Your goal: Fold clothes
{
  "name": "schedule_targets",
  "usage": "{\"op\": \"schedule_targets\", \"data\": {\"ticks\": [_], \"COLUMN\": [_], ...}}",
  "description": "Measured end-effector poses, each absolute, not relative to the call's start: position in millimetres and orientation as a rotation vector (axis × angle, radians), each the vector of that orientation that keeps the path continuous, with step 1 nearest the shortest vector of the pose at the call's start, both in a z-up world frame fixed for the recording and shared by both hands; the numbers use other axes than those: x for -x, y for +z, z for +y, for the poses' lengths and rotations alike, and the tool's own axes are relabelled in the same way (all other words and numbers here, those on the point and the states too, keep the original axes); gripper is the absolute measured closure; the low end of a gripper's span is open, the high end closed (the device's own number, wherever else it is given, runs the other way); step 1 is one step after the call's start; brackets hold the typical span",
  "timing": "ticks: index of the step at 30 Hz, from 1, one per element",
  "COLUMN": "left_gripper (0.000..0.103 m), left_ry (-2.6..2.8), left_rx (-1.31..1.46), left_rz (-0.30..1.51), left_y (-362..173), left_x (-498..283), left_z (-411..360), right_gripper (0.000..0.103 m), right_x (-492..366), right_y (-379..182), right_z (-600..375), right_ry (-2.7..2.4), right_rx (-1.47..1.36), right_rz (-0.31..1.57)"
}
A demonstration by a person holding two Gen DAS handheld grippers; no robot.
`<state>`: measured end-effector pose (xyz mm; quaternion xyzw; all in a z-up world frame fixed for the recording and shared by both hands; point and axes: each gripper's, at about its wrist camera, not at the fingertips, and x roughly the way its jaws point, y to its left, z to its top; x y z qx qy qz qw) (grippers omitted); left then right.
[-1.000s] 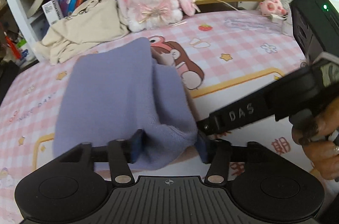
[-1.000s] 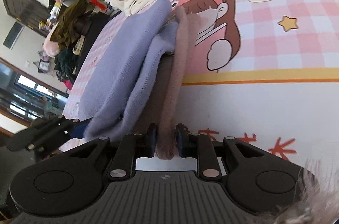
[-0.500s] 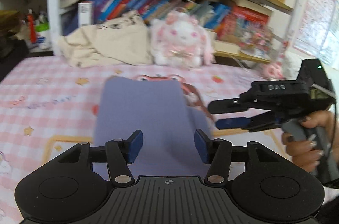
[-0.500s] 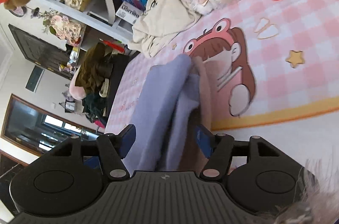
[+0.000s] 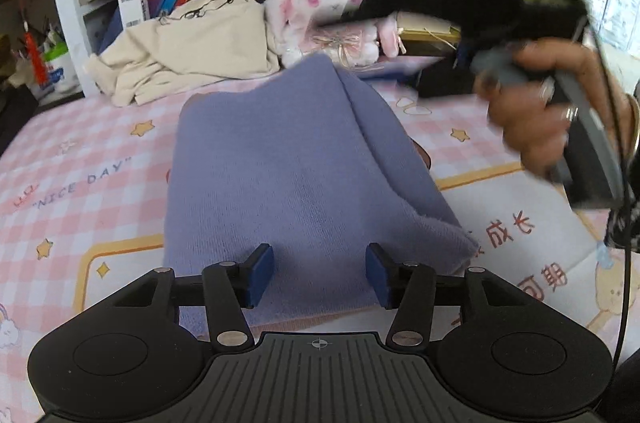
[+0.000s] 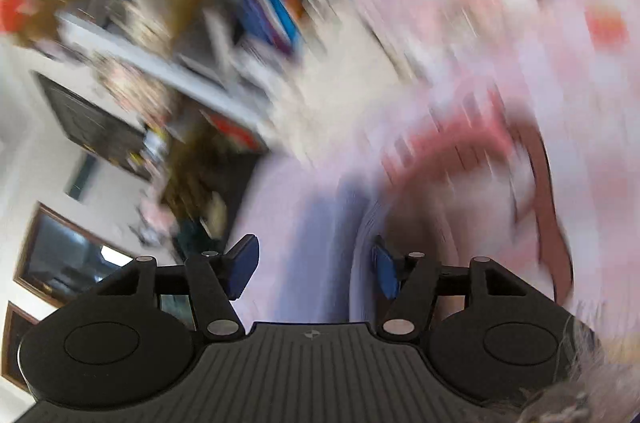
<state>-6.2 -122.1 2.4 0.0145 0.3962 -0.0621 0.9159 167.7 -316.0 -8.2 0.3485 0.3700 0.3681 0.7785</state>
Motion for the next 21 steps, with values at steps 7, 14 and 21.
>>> {"op": "schedule_targets", "data": {"ticks": [7, 14, 21], "left_gripper": [0.051, 0.053, 0.062], "left_ry": [-0.230, -0.101, -0.108], "left_rx": [0.057, 0.005, 0.134], "left_rz": [0.715, 0.719, 0.747], "left_y": [37.6, 32.0, 14.5], "left_x": [19.0, 12.7, 2.1], "left_z": [-107.1, -89.1, -84.8], "right_gripper": [0.044, 0.043, 0.091], "right_x": [-145.0, -107.7, -102.4], "right_y": [12.1, -9.3, -4.8], "right_z": [-334.2, -313.2, -265.6], "right_ry": [0.703, 0.751, 0.758], "right_rx": [-0.539, -0.488, -0.179], "right_rz": [0.847, 1.139, 1.001]}}
